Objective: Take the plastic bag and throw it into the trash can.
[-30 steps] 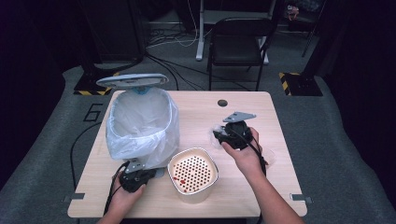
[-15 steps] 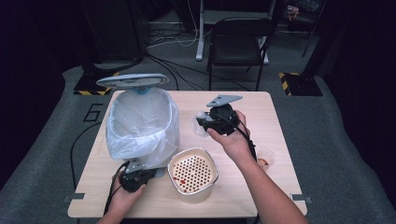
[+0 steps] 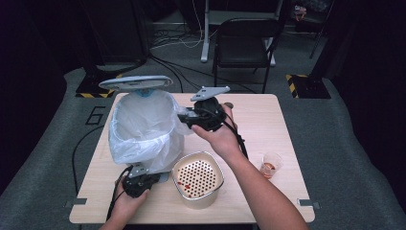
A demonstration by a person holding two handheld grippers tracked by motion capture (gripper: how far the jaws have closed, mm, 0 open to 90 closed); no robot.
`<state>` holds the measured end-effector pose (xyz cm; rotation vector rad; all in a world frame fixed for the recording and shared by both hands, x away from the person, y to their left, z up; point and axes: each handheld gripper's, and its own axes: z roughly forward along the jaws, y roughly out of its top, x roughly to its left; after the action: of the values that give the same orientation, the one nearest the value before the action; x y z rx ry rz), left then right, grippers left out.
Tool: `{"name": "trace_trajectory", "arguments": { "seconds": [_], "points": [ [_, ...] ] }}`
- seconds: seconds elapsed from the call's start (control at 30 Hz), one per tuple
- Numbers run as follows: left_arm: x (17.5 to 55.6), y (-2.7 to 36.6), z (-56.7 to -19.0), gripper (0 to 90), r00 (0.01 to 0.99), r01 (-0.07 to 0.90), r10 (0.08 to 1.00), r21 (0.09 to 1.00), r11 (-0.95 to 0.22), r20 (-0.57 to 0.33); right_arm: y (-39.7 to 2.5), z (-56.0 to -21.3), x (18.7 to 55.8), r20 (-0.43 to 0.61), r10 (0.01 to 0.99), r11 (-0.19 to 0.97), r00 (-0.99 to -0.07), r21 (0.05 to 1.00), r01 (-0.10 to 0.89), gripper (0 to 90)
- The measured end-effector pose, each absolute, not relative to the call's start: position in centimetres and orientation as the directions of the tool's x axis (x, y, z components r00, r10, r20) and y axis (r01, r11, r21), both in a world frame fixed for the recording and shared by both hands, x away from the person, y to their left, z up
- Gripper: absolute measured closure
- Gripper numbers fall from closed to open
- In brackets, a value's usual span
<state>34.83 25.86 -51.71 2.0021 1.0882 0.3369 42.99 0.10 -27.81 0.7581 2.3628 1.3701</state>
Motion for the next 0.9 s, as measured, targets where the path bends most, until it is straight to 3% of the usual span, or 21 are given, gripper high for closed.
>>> {"name": "trace_trajectory", "arguments": {
  "seconds": [0.33, 0.47, 0.9],
  "points": [
    [35.0, 26.1, -51.6, 90.0, 0.612, 0.563, 0.783, 0.758, -0.329, -0.114, 4.2, -27.5, 43.5, -0.025, 0.530, 0.420, -0.847, 0.876, 0.237, 64.9],
    [34.8, 25.7, -51.8, 90.0, 0.579, 0.582, 0.799, 0.768, -0.267, -0.161, 5.4, -27.9, 43.7, -0.026, 0.522, 0.424, -0.852, 0.875, 0.233, 64.9],
    [34.8, 25.7, -51.8, 90.0, 0.579, 0.584, 0.799, 0.766, -0.267, -0.163, 8.5, -27.6, 44.2, -0.051, 0.496, 0.438, -0.867, 0.877, 0.199, 64.6]
  ]
}}
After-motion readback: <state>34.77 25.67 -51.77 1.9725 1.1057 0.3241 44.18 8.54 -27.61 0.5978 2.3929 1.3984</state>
